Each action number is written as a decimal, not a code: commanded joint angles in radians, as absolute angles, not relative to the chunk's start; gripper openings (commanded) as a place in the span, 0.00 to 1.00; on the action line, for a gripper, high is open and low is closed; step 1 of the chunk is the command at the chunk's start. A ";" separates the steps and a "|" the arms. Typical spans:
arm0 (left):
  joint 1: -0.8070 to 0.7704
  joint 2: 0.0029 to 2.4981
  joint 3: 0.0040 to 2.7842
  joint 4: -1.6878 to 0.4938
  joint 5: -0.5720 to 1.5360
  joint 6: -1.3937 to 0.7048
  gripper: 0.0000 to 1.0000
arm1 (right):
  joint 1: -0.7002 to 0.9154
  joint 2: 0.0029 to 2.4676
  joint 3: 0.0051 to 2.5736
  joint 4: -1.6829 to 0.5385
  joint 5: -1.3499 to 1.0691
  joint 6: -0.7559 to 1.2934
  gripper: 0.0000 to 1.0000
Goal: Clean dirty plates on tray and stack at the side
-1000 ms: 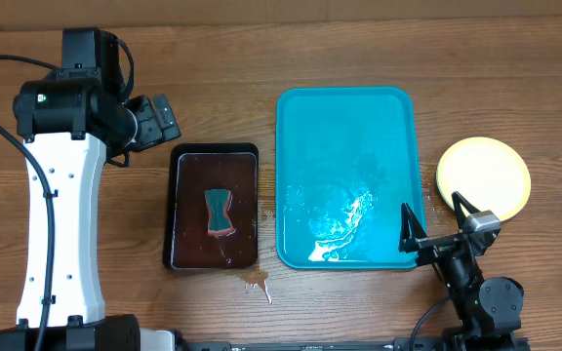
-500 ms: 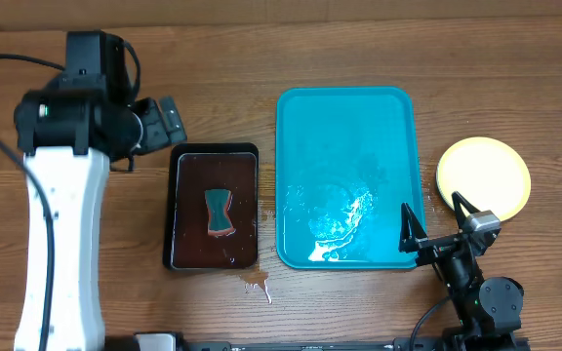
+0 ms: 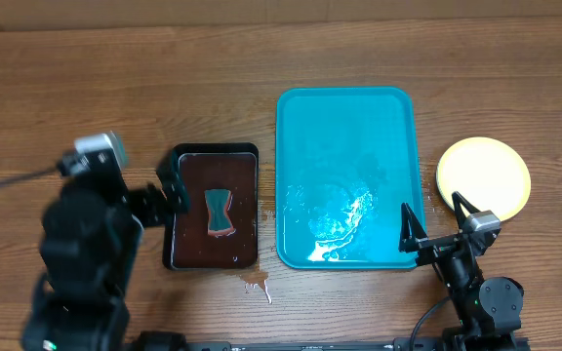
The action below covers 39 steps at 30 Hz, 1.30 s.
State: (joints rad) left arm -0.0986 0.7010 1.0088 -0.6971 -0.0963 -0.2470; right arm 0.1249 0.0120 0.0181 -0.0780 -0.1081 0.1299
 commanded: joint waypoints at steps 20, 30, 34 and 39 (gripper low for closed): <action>-0.038 0.003 0.140 -0.113 -0.035 -0.186 1.00 | 0.123 0.003 0.008 -0.072 -0.097 0.126 1.00; -0.038 0.003 0.005 -0.072 -0.032 -0.190 1.00 | 0.123 0.003 0.008 -0.072 -0.098 0.126 1.00; -0.038 0.004 0.005 -0.075 -0.032 -0.190 1.00 | 0.123 0.003 0.008 -0.072 -0.097 0.126 1.00; -0.038 0.004 0.005 -0.075 -0.032 -0.190 1.00 | 0.123 0.003 0.008 -0.072 -0.098 0.126 1.00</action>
State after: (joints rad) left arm -0.0437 0.0147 0.0082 -0.0761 -0.0368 -0.2054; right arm 0.1249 0.0109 0.0181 -0.0776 -0.1040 0.1299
